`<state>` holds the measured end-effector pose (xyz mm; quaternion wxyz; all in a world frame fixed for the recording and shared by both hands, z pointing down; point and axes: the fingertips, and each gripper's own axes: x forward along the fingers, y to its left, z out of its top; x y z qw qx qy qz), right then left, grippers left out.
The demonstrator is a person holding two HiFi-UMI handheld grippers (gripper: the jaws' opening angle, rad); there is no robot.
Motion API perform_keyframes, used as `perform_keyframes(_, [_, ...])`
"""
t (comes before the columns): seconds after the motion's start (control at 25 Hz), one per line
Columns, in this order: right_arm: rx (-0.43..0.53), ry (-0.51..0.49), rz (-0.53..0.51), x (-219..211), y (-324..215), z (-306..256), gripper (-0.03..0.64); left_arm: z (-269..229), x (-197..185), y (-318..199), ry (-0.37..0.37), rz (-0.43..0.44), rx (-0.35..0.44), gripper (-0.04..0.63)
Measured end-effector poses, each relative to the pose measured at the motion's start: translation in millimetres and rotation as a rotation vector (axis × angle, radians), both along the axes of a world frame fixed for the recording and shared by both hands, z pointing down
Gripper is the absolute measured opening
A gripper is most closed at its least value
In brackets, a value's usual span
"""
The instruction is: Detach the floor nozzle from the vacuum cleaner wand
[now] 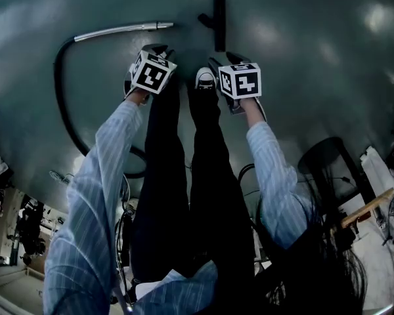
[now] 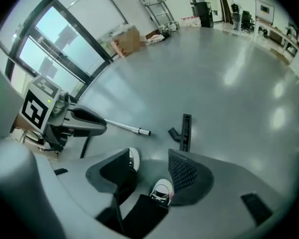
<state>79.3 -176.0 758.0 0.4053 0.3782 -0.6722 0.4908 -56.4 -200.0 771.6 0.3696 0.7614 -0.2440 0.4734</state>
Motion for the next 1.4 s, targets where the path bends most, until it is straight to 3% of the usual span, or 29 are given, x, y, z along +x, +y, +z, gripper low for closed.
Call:
perform_keyframes(0.32, [0.055, -0.107, 0.059, -19, -11, -104, 0.245, -109, 5, -12, 0.060, -0.188, 0.060, 0.031])
perform_keyframes(0.52, [0.078, -0.123, 0.097, -13, -6, -160, 0.239, -175, -1, -13, 0.102, -0.364, 0.074, 0.021])
perform_keyframes(0.68, [0.096, -0.120, 0.136, 4, 2, -197, 0.165, -221, 0, -8, 0.139, -0.443, 0.111, 0.020])
perform_keyframes(0.8, [0.129, -0.106, 0.125, 14, 8, -227, 0.107, -264, 7, -4, 0.194, -0.460, 0.149, 0.020])
perform_keyframes(0.92, [0.177, -0.071, 0.051, 18, 15, -257, 0.087, -308, 21, 4, 0.254, -0.457, 0.180, 0.020])
perform_keyframes(1.12, [0.212, -0.079, 0.017, 19, 26, -296, 0.075, -368, 52, 22, 0.312, -0.428, 0.222, 0.020])
perform_keyframes(1.4, [0.243, -0.122, 0.017, 19, 47, -345, 0.061, -412, 68, 74, 0.247, -0.372, 0.292, 0.020])
